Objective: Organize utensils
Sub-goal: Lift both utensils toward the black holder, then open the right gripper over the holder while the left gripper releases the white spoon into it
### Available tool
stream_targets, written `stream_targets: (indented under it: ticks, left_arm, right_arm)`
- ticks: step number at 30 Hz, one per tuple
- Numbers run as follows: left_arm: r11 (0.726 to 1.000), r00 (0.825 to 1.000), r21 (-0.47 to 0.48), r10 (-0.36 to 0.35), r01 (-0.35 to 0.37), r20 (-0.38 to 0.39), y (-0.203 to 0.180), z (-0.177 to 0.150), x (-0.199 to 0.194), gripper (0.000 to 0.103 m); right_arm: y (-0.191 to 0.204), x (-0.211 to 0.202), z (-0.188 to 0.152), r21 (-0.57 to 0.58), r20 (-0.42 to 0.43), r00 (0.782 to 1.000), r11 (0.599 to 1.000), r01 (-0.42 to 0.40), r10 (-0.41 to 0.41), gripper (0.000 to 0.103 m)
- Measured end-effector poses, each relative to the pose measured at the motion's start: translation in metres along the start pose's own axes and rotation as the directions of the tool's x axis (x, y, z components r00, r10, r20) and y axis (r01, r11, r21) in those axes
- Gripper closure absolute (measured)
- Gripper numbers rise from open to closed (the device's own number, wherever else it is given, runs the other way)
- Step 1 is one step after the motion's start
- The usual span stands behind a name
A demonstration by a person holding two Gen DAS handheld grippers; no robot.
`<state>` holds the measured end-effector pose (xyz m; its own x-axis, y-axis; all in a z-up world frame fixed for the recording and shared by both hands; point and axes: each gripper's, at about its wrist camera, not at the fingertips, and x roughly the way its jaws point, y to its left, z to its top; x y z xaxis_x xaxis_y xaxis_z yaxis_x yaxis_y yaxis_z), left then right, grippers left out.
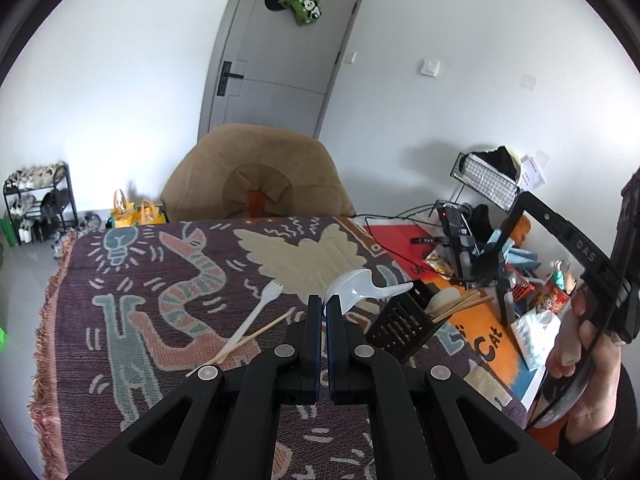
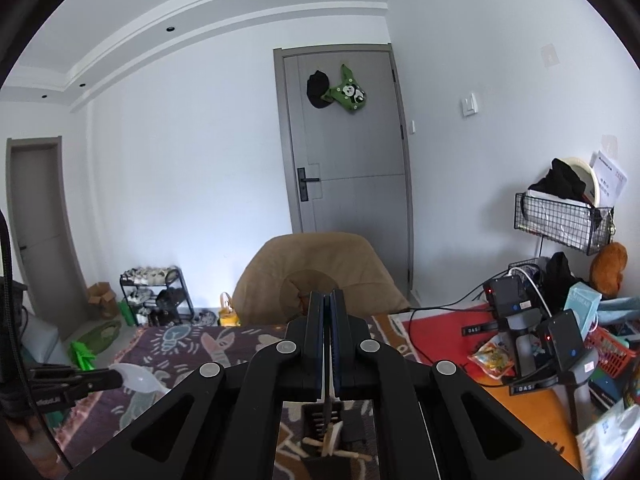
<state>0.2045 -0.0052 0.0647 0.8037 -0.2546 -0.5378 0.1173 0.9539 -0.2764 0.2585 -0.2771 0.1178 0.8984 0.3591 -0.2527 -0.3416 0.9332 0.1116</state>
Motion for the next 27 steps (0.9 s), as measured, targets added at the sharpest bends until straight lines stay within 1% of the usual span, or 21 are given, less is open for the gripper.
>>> stream_targets:
  ticks: [6,10,13,15,22,24,26,27]
  left_arm:
    - [1.0,1.0,0.025,0.003,-0.003,-0.012,-0.011,0.003,0.008,0.102]
    - [0.999,1.0,0.034,0.006,-0.005,-0.014,-0.015,0.006,0.011,0.102]
    - [0.999,1.0,0.03,0.01,-0.009,-0.013,-0.015,0.009,0.012,0.102]
    - [1.0,1.0,0.029,0.012,-0.011,-0.012,-0.014,0.009,0.013,0.102]
    - [0.999,1.0,0.033,0.02,-0.019,-0.022,-0.014,0.011,0.016,0.102]
    - [0.999,1.0,0.04,0.018,-0.017,-0.023,-0.016,0.012,0.017,0.102]
    - [0.998,0.999,0.053,0.017,-0.015,-0.029,-0.021,0.012,0.019,0.102]
    - [0.998,0.999,0.06,0.018,-0.016,-0.033,-0.023,0.013,0.02,0.102]
  right_arm:
    - [-0.003,0.007,0.005,0.02,0.017,0.999,0.999,-0.044,0.044,0.098]
    - [0.004,0.015,0.009,-0.001,0.015,0.998,0.998,-0.06,0.06,0.098]
    - [0.006,0.028,0.002,-0.028,-0.017,0.998,0.998,-0.057,0.056,0.098]
    - [0.008,0.037,-0.008,-0.047,-0.057,0.997,0.998,-0.048,0.045,0.098]
    - [0.004,0.05,-0.024,-0.045,-0.158,0.986,0.997,-0.062,0.054,0.098]
    - [0.0,0.05,-0.026,-0.025,-0.19,0.98,0.998,-0.064,0.058,0.093]
    - [-0.005,0.045,-0.026,0.001,-0.184,0.981,0.998,-0.065,0.064,0.07]
    - [-0.009,0.038,-0.025,0.017,-0.168,0.984,0.998,-0.059,0.061,0.065]
